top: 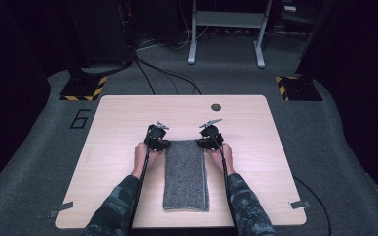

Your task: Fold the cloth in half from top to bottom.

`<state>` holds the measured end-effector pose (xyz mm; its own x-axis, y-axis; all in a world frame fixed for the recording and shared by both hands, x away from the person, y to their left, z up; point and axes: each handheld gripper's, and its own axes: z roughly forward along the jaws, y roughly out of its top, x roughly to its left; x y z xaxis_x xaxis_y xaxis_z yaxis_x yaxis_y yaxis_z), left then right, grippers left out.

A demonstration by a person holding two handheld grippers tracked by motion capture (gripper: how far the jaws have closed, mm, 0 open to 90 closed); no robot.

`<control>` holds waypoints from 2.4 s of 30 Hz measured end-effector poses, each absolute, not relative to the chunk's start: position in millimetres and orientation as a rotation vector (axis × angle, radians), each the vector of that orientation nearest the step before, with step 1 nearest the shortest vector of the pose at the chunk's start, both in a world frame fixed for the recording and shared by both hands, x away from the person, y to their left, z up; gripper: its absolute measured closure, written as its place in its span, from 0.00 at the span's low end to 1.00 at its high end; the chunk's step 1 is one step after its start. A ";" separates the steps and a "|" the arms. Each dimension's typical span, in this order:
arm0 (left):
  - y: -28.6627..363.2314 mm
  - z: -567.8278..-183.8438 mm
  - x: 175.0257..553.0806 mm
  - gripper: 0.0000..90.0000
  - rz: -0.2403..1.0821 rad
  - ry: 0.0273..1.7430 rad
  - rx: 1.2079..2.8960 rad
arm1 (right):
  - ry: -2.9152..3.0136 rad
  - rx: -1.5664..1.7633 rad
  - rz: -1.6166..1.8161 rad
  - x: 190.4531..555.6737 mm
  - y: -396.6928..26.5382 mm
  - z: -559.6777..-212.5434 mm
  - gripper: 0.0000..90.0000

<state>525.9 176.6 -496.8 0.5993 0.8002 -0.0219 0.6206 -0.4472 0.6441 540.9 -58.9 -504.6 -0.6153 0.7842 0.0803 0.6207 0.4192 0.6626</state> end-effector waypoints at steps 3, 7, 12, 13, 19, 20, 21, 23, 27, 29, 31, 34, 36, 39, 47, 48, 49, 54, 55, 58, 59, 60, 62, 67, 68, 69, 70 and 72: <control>176.3 -492.7 527.6 0.97 0.386 1.110 2.206 | 2.420 1.240 0.989 541.1 -59.9 -500.4 0.96; 175.1 -487.2 528.6 0.97 0.393 1.111 2.184 | 2.406 1.213 0.995 540.3 -62.1 -493.2 0.96; 174.1 -479.3 528.1 0.97 0.411 1.096 2.168 | 2.380 1.200 1.007 537.3 -63.9 -485.9 0.96; 174.1 -478.3 527.5 0.97 0.411 1.093 2.171 | 2.371 1.196 1.009 536.6 -64.2 -484.5 0.96; 177.1 -471.6 525.0 0.97 0.420 1.083 2.158 | 2.352 1.180 1.046 532.4 -66.0 -476.9 0.96; 177.4 -470.5 524.4 0.97 0.421 1.079 2.156 | 2.355 1.174 1.055 531.1 -66.6 -475.1 0.96; 178.1 -468.4 523.2 0.97 0.419 1.078 2.156 | 2.356 1.167 1.058 530.1 -67.3 -473.9 0.96; 179.4 -464.6 521.0 0.97 0.428 1.068 2.151 | 2.347 1.179 1.076 526.9 -67.3 -470.2 0.96; 182.1 -457.2 515.9 0.97 0.438 1.049 2.133 | 2.337 1.136 1.092 521.0 -68.8 -461.5 0.96; 184.0 -453.2 512.2 0.97 0.443 1.040 2.112 | 2.334 1.119 1.101 517.4 -69.1 -457.0 0.96; 185.2 -450.2 509.2 0.97 0.448 1.031 2.098 | 2.334 1.105 1.116 514.0 -70.1 -452.9 0.96; 187.2 -444.5 504.2 0.97 0.458 1.014 2.084 | 2.328 1.086 1.136 509.6 -70.5 -448.5 0.96; 188.8 -440.3 500.8 0.97 0.471 1.000 2.082 | 2.324 1.076 1.148 505.9 -71.6 -444.7 0.96; 189.0 -434.1 497.5 0.97 0.493 0.983 2.082 | 2.302 1.051 1.174 501.0 -72.6 -437.7 0.96; 190.7 -413.8 497.4 0.97 0.526 0.975 2.033 | 2.257 1.019 1.230 498.1 -73.7 -414.0 0.96; 191.3 -411.5 496.3 0.97 0.528 0.969 2.031 | 2.251 1.021 1.236 497.1 -73.5 -410.7 0.96; 191.4 -410.3 495.2 0.97 0.532 0.964 2.028 | 2.255 1.003 1.237 496.6 -74.0 -409.0 0.96; 192.4 -405.6 481.8 0.97 0.530 0.933 2.034 | 2.262 0.993 1.256 487.4 -76.2 -406.5 0.96; 192.7 -405.3 479.7 0.97 0.529 0.926 2.041 | 2.264 0.992 1.261 484.5 -77.1 -406.9 0.96; 193.3 -405.6 470.1 0.97 0.519 0.910 2.051 | 2.269 0.984 1.275 476.5 -78.5 -408.2 0.96; 193.4 -406.7 466.7 0.97 0.520 0.905 2.044 | 2.274 0.982 1.274 471.7 -78.8 -409.0 0.96; 193.5 -407.6 463.2 0.97 0.517 0.902 2.041 | 2.277 0.981 1.275 467.7 -79.1 -410.0 0.96; 194.3 -409.2 457.2 0.97 0.507 0.890 2.053 | 2.285 0.972 1.282 461.1 -80.0 -412.1 0.96; 196.5 -419.3 439.6 0.97 0.479 0.864 2.079 | 2.307 0.954 1.287 444.3 -82.2 -420.4 0.96; 196.5 -422.5 435.9 0.97 0.474 0.860 2.076 | 2.310 0.946 1.291 440.4 -82.6 -423.2 0.96; 196.6 -424.2 434.0 0.97 0.471 0.859 2.077 | 2.315 0.947 1.290 435.9 -82.9 -425.6 0.95; 197.1 -425.4 432.3 0.97 0.467 0.857 2.083 | 2.317 0.950 1.289 433.4 -83.0 -427.0 0.95; 197.6 -429.6 427.9 0.97 0.453 0.857 2.075 | 2.322 0.949 1.292 428.5 -83.9 -430.5 0.95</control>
